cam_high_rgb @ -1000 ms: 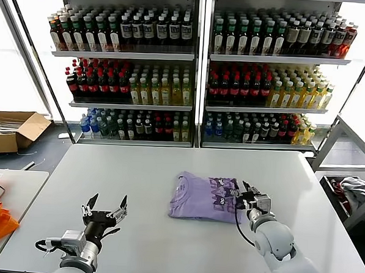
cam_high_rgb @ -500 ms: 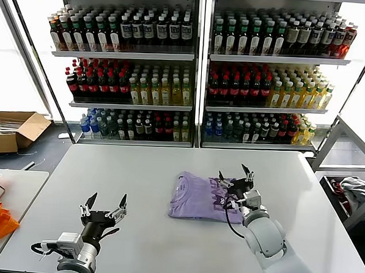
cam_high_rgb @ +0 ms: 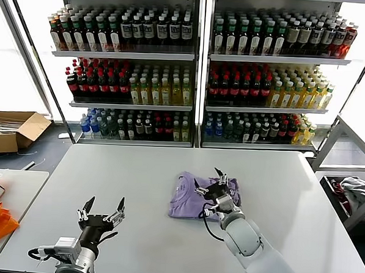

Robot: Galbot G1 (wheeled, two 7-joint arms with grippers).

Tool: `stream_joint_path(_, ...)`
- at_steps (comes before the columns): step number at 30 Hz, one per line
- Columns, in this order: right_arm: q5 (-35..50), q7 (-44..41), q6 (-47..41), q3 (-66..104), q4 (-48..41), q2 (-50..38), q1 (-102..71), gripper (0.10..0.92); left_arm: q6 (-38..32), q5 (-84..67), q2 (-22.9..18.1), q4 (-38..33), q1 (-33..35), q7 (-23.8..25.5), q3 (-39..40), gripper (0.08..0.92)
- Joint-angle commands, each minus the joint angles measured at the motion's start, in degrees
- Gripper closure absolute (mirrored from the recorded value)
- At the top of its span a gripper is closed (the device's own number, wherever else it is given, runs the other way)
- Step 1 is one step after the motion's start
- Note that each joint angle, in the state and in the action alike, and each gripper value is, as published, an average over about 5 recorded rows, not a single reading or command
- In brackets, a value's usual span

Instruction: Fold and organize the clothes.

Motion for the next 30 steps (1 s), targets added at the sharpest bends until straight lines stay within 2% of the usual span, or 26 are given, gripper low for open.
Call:
stream_joint_path(1, 0.78, 1.07, -1.03, -3.63, -7.44, 3.02, 2.41, 0.203, -0.05, 0.08, -0.26, -0.37, 1.29, 0.1, -0.6, 0.177)
stream_joint_path(11, 2.09, 2.24, -1.83, -2.07, -10.35, 4.83, 1.24, 0.203, -0.09, 0.09, -0.32, -1.41, 2.71, 0.39, -1.1, 0.177)
stream_joint_path(22, 3.71, 3.42, -0.72, 0.34, -2.74, 5.6, 1.5, 0.203, 0.03, 0.05, -0.47, -2.29, 3.21, 0.56, -1.46, 0.177)
stream_joint_path(30, 4.57, 3.33, -0.54, -1.08, -8.93, 9.19, 7.54, 0.203, 0.29, 0.03, -0.69, -2.47, 3.26, 0.67, -1.74, 0.177)
